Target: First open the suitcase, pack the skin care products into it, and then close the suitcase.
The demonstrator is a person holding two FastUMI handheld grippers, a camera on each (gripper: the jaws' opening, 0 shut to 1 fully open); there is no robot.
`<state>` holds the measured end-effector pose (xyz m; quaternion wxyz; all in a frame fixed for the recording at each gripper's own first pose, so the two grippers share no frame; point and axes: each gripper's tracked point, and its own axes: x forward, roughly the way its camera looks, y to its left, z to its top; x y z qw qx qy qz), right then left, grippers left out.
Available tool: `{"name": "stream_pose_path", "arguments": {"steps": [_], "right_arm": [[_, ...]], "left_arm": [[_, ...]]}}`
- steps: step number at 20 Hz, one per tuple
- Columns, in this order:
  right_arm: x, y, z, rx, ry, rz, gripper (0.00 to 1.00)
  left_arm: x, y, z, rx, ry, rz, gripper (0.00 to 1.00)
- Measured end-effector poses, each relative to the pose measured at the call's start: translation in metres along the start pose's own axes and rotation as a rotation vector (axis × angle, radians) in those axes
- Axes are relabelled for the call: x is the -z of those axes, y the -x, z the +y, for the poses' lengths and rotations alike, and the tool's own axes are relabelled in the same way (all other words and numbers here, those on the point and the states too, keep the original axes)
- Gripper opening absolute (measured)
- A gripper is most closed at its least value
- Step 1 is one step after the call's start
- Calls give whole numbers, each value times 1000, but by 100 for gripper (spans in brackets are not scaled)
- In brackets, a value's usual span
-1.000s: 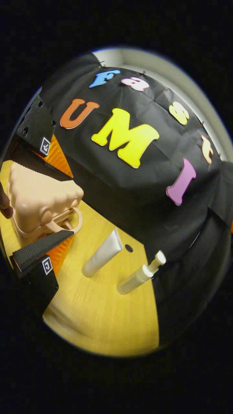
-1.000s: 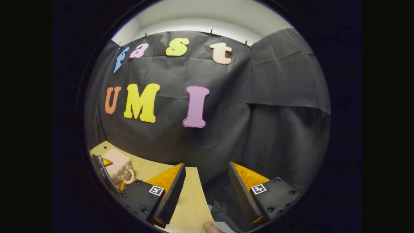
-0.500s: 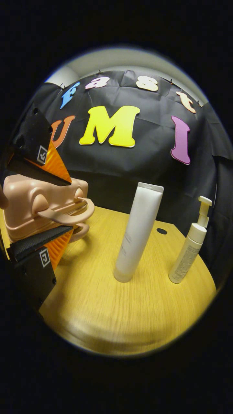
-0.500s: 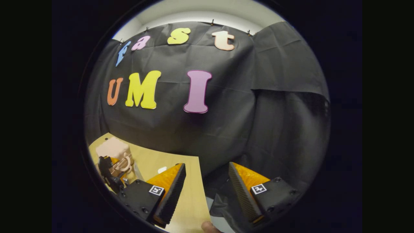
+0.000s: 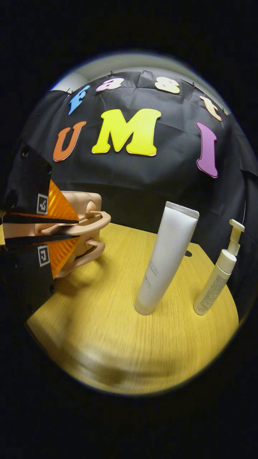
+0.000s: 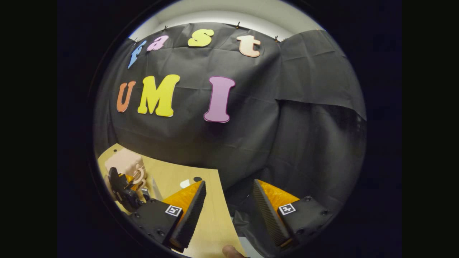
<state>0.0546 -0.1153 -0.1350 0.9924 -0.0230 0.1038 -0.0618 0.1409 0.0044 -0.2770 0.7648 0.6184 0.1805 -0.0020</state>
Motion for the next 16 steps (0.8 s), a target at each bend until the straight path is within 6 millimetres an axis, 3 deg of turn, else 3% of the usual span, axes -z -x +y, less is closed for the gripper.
{"name": "stream_pose_path", "arguments": {"steps": [3,7,11,16], "right_arm": [[-10,9,19,15,-17,-4,79],[-19,12,34,60,-41,-1,79],[-32,16,50,105,-59,7,80],[-46,18,89,117,-81,23,79]], "left_arm": [[0,2,7,52,21,-11,12],[10,14,38,101,202,-3,8],[22,22,98,111,398,-27,3],[68,28,177,81,719,-60,2]]}}
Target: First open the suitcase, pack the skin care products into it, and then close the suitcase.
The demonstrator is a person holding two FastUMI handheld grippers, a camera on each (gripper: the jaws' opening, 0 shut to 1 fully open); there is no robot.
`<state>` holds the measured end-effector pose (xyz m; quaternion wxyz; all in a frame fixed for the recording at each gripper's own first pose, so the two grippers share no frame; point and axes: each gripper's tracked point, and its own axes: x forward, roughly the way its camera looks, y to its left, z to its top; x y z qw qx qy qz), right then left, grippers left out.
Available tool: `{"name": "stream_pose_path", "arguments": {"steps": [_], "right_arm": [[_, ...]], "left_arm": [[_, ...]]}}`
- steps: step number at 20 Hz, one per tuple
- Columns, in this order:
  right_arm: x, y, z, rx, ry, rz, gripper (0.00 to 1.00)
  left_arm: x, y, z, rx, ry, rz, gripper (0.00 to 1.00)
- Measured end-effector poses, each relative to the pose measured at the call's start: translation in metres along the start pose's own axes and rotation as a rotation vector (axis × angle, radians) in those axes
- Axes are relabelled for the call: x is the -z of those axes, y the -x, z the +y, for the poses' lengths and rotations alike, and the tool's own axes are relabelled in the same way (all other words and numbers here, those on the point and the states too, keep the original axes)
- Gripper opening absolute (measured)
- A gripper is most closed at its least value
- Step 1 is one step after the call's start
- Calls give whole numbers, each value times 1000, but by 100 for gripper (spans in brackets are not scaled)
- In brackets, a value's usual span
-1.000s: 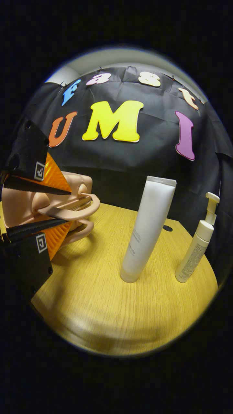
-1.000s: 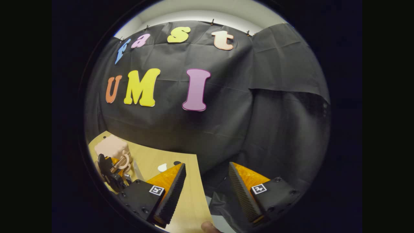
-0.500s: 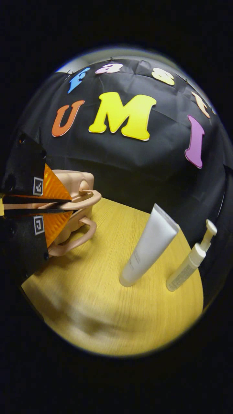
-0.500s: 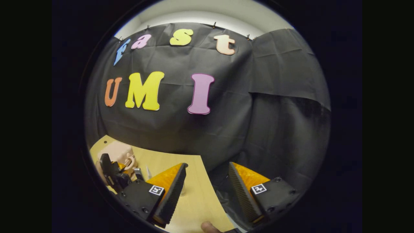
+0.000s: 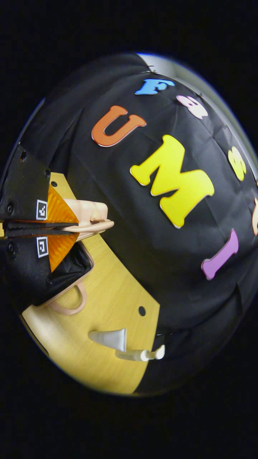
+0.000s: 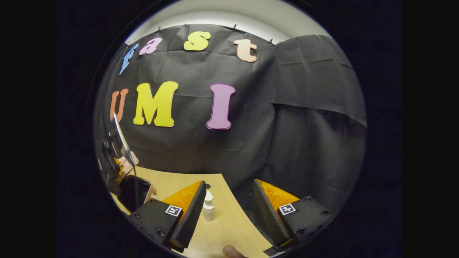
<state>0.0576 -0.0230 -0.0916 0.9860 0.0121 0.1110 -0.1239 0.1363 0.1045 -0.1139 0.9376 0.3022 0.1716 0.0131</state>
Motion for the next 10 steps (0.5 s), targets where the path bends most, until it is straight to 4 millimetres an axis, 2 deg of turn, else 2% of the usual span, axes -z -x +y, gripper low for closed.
{"name": "stream_pose_path", "arguments": {"steps": [2,5,10], "right_arm": [[-3,2,22,-7,5,3,79],[-15,5,52,-17,6,2,79],[-22,12,102,-40,2,7,79]], "left_arm": [[-1,3,40,-22,70,-34,3],[15,2,96,-47,116,-60,3],[62,1,167,-86,136,-68,2]]}}
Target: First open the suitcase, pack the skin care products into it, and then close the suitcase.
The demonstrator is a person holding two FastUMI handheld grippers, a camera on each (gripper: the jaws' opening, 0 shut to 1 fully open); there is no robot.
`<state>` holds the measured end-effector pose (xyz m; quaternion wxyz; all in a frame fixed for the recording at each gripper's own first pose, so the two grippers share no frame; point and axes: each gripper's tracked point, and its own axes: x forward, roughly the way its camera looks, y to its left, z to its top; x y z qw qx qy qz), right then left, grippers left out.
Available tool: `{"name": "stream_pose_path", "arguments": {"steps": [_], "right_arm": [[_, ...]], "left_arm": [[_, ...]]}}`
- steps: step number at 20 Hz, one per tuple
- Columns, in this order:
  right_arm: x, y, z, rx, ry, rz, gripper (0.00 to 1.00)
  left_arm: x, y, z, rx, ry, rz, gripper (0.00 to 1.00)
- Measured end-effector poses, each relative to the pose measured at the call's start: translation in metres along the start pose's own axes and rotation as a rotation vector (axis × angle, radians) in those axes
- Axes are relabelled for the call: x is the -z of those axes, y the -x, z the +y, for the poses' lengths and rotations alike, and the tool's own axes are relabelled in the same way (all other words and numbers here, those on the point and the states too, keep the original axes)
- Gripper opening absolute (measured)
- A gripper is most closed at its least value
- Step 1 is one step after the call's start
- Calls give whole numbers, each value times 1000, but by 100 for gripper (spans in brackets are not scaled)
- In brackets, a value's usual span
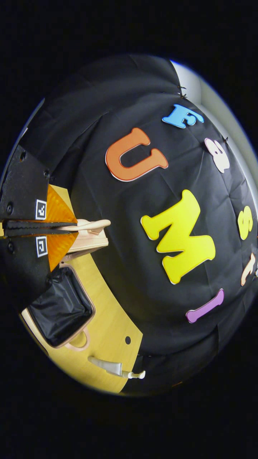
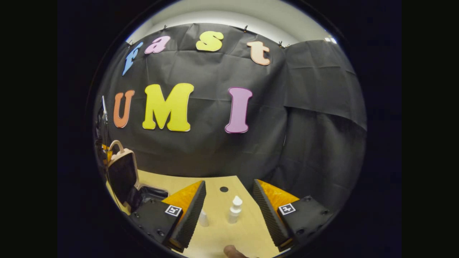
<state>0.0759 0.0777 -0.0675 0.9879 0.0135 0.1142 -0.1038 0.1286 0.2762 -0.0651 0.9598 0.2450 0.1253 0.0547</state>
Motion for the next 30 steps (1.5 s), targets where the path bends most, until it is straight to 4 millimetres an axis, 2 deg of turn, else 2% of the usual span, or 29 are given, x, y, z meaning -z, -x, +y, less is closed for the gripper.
{"name": "stream_pose_path", "arguments": {"steps": [3,6,9,12,15,18,22,26,30], "right_arm": [[5,5,22,-9,16,23,79],[15,13,35,-13,23,54,79],[28,18,49,-17,56,94,79],[32,28,58,-27,116,109,79],[47,40,71,-54,183,136,79],[61,53,82,-77,187,171,79],[78,62,90,-90,160,227,79],[94,68,85,-76,121,278,79],[108,73,68,-49,75,319,79]], "left_arm": [[34,-6,36,-7,60,2,2],[69,-18,67,-24,169,-1,3],[111,-30,91,-24,284,-9,3],[157,-50,107,-21,375,49,3],[200,-58,111,-16,444,128,3],[241,-60,105,-6,513,193,3],[281,-73,92,44,635,263,4],[312,-83,83,114,782,318,4],[331,-84,75,137,879,376,6]]}}
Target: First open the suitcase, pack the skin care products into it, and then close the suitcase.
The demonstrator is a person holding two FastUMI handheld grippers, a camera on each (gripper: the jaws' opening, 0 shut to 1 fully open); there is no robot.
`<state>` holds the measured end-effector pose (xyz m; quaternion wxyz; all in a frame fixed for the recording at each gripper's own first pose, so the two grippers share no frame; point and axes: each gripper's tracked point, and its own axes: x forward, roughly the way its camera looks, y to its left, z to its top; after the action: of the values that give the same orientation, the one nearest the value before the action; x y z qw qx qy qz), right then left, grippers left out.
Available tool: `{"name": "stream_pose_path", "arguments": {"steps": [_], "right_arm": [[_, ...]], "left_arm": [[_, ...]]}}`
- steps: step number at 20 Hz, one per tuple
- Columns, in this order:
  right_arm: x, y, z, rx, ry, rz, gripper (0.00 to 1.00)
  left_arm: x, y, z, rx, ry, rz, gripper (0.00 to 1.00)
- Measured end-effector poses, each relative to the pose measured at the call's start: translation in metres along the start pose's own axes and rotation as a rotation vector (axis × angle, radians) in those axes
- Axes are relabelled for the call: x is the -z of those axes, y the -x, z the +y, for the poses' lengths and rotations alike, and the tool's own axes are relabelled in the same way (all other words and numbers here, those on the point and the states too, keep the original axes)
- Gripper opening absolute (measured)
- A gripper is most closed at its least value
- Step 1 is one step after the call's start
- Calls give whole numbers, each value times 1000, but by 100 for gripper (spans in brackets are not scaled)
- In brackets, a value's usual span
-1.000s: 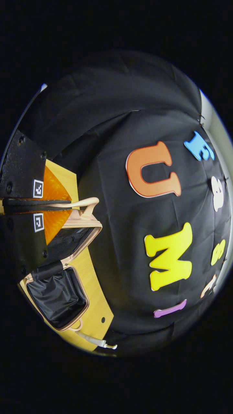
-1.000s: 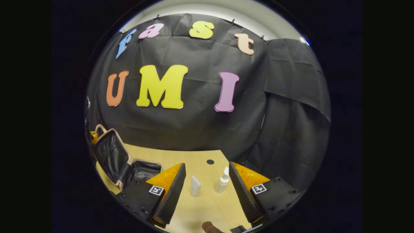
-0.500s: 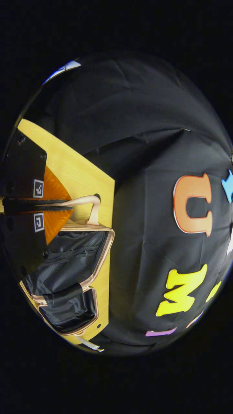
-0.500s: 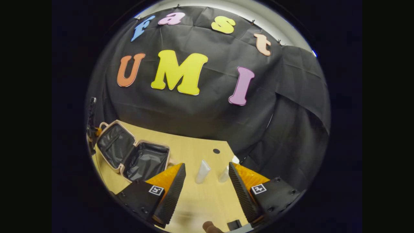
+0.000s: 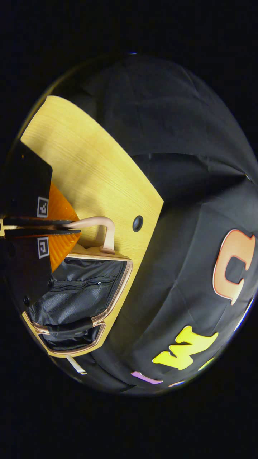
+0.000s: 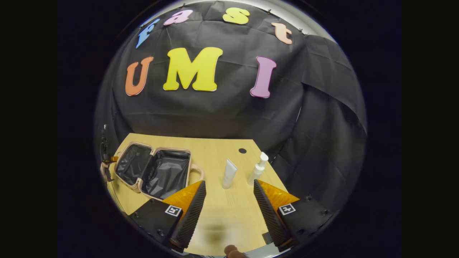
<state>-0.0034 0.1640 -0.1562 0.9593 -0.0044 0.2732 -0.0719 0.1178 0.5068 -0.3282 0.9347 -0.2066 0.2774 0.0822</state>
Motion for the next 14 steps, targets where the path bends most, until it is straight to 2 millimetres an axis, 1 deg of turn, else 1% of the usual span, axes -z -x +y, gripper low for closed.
{"name": "stream_pose_path", "arguments": {"steps": [1,2,3,4,6,7,8,9,10,11,12,13,14], "right_arm": [[4,0,-5,6,-9,10,79],[6,0,-13,14,-16,17,79],[9,1,-19,19,-22,18,80],[10,1,-27,22,-24,15,80],[12,-2,-39,24,-17,10,79],[12,-5,-44,20,-11,5,79],[13,-8,-48,12,-5,0,79],[13,-12,-52,1,1,-7,78],[13,-16,-56,-11,6,-13,78],[12,-21,-63,-20,8,-21,79],[13,-24,-70,-31,7,-31,79],[12,-29,-78,-44,10,-42,79],[12,-33,-87,-54,16,-53,79]], "left_arm": [[4,0,2,-1,37,16,8],[2,2,-1,10,87,6,13],[2,4,-1,12,134,1,15],[-1,8,0,15,173,-4,20],[-6,19,-3,24,217,-31,38],[-11,25,-8,33,224,-50,42],[-16,34,-14,37,227,-71,44],[-24,44,-23,45,219,-100,64],[-30,56,-36,63,211,-126,69],[-36,68,-54,88,203,-144,62],[-36,74,-75,115,195,-149,83],[-32,83,-98,137,178,-144,100],[-28,91,-117,143,154,-142,97]]}}
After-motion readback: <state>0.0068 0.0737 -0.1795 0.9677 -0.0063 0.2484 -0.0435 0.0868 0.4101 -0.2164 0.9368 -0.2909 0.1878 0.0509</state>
